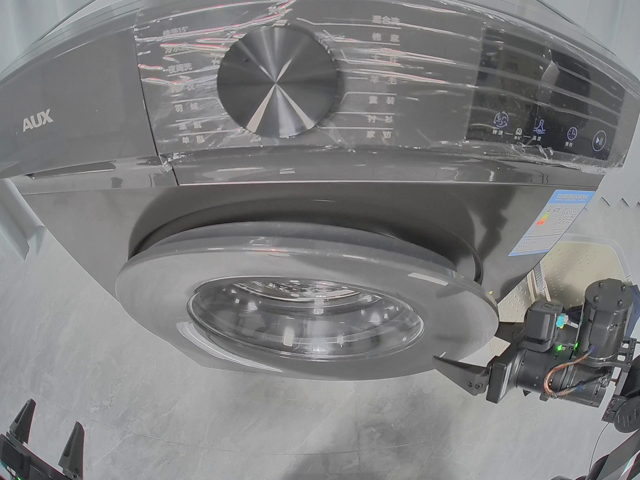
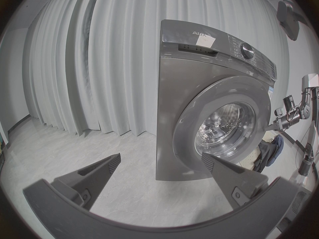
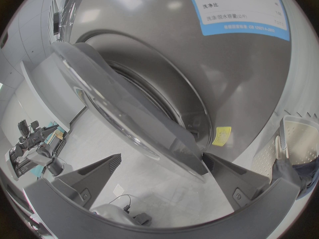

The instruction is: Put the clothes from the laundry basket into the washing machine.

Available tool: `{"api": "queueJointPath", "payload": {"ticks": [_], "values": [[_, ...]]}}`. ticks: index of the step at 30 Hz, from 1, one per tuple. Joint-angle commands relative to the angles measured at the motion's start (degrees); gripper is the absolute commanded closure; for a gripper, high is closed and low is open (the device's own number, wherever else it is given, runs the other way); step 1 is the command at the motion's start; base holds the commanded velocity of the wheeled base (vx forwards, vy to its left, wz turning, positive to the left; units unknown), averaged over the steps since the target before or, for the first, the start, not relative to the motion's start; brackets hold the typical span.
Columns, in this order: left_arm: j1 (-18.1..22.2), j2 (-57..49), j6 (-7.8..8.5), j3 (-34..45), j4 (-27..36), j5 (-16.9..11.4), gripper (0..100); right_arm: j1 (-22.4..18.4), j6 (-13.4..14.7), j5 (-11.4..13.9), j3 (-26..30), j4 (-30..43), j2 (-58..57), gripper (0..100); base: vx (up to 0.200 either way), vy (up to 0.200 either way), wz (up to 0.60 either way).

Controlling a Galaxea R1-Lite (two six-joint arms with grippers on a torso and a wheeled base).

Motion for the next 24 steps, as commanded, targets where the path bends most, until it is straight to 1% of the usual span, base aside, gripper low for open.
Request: {"api": "queueJointPath", "payload": {"ticks": [1,3,6,11,13,15,20,21,23,24], "values": [[0.0,-0.7,-0.02,0.9,0.0,0.0,0,1.7,-0.1,0.0,3.8,0.1,-3.7,0,0.0,0.0,0.0],[0.0,-0.7,-0.02,0.9,0.0,0.0,0,1.9,0.0,0.1,4.7,0.1,-4.5,0,0.0,0.0,0.0],[0.0,-0.7,-0.02,0.9,-0.1,0.0,0,1.3,-0.1,0.1,4.1,0.1,-4.2,0,0.0,0.0,0.0],[0.0,-0.7,-0.02,0.9,-0.1,0.0,0,-1.2,-0.4,0.1,-0.4,0.1,-2.1,0,-0.2,0.0,0.0],[0.0,-0.7,-0.02,0.9,0.0,0.0,0,-1.3,-0.5,0.0,-1.0,0.1,-1.3,0,-0.2,0.0,0.0],[0.0,-0.7,-0.02,0.9,-0.1,0.0,0,-1.0,-1.1,0.1,-1.4,0.1,0.2,0,-0.2,0.0,0.0],[0.0,-0.7,-0.02,0.9,-0.1,0.0,0,0.0,-1.1,0.6,-0.4,0.1,0.3,0,0.0,0.0,0.0],[0.0,-0.7,-0.02,0.9,0.0,0.0,0,0.9,-1.1,1.1,1.0,0.1,-0.4,0,0.0,0.0,0.0],[0.0,-0.7,-0.02,0.9,-0.1,0.0,0,2.2,-1.1,1.2,2.1,0.1,-1.9,0,0.0,0.0,0.0],[0.0,-0.7,-0.02,0.9,0.0,0.0,0,2.2,-1.1,1.2,2.3,0.1,-2.1,0,0.0,0.0,0.0]]}}
